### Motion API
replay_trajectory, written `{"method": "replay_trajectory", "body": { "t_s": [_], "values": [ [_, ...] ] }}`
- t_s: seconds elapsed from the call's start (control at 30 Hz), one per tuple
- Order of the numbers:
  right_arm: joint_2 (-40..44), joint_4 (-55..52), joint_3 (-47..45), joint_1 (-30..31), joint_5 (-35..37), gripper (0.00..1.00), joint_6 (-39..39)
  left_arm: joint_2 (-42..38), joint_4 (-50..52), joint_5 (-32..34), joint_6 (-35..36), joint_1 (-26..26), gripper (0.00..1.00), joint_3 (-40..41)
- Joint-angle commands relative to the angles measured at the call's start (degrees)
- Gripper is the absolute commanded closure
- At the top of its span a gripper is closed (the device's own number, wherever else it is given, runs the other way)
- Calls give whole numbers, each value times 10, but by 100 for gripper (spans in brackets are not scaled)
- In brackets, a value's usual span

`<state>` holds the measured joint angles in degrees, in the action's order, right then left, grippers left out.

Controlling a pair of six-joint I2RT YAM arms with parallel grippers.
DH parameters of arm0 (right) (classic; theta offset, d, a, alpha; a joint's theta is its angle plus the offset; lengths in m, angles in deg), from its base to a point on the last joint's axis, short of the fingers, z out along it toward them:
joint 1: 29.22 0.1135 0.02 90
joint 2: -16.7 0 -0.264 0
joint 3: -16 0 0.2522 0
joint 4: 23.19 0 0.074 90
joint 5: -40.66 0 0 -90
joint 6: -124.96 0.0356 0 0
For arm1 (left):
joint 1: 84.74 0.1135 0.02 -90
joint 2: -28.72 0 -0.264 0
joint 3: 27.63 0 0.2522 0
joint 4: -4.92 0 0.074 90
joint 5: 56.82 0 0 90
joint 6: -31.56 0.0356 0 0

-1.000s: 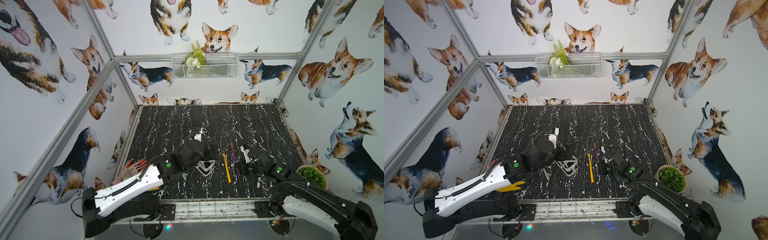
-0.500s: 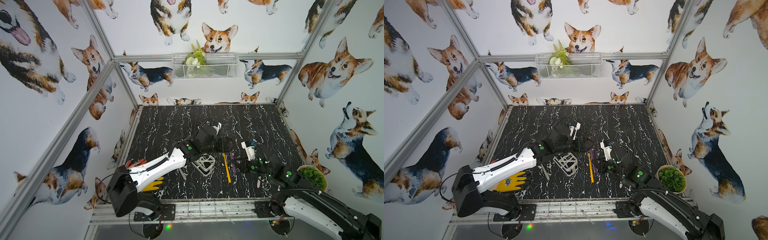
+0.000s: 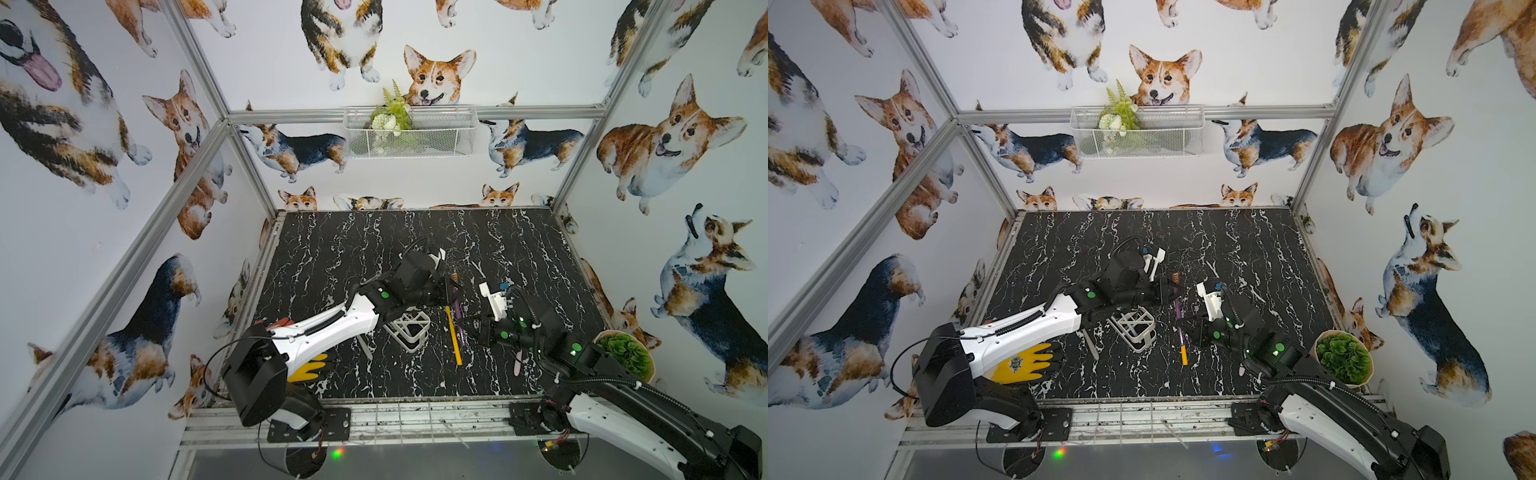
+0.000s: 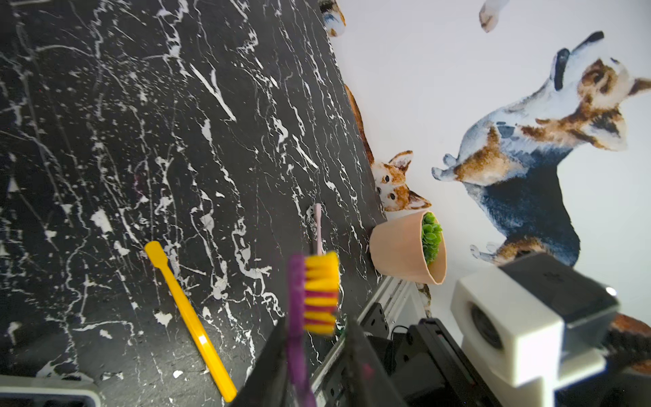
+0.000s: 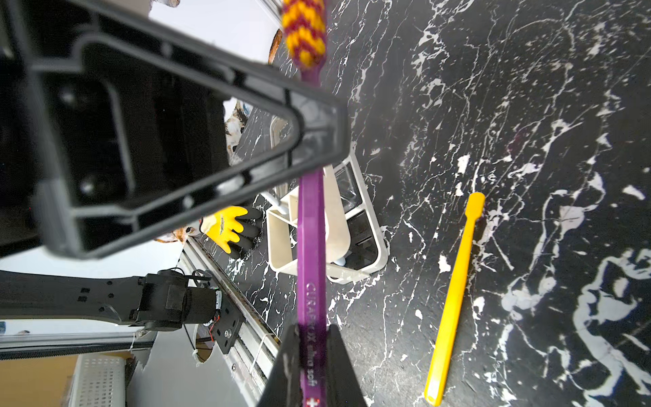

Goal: Place the toothbrush into the toothbrush holder
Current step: Pick up the toothbrush from the center of the board.

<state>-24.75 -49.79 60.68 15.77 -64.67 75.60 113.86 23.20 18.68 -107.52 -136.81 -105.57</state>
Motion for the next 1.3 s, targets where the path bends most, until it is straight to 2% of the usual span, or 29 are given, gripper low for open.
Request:
{"method": "replay_trajectory", "body": {
  "t_s": [0.0, 0.1, 0.37, 0.5, 0.63, 0.73, 0.8, 0.87, 0.97, 1.03, 1.07, 1.13, 1.17, 1.2, 1.27],
  "values": [
    [-3, 31, -6, 3, -12, 98, 15, -5, -28, -11, -11, 3, 90, 3],
    [-5, 36, -9, 4, -17, 98, 17, -9, -27, -9, -13, 4, 100, 8],
    [-5, 43, -11, 4, -24, 96, 19, -23, -21, 4, -11, 4, 98, 24],
    [-15, 51, -9, 5, -31, 96, 17, -24, -26, 16, -3, 4, 67, 30],
    [-28, 63, -7, 6, -40, 96, 18, -7, -40, 7, -1, 6, 43, 26],
    [-34, 67, -8, 7, -42, 96, 18, 5, -52, 4, -4, 7, 40, 26],
    [-36, 67, -8, 8, -43, 96, 18, 8, -59, 6, -6, 9, 47, 29],
    [-39, 66, -8, 9, -47, 96, 17, 7, -62, 12, -8, 9, 67, 33],
    [-40, 60, -7, 8, -49, 96, 13, 3, -54, 24, -4, 13, 89, 35],
    [-41, 59, -9, 8, -48, 96, 12, -1, -44, 33, -1, 14, 99, 35],
    [-42, 59, -10, 8, -45, 95, 11, -4, -37, 38, 2, 15, 100, 34],
    [-43, 59, -11, 8, -45, 85, 9, -10, -23, 49, 9, 14, 100, 32],
    [-43, 57, -10, 8, -44, 75, 8, -15, -13, 57, 14, 14, 100, 31],
    [-40, 53, -10, 8, -39, 61, 6, -22, -2, 69, 20, 14, 100, 31],
    [-31, 44, -10, 8, -23, 47, 2, -40, 22, 98, 36, 13, 100, 32]
  ]
}}
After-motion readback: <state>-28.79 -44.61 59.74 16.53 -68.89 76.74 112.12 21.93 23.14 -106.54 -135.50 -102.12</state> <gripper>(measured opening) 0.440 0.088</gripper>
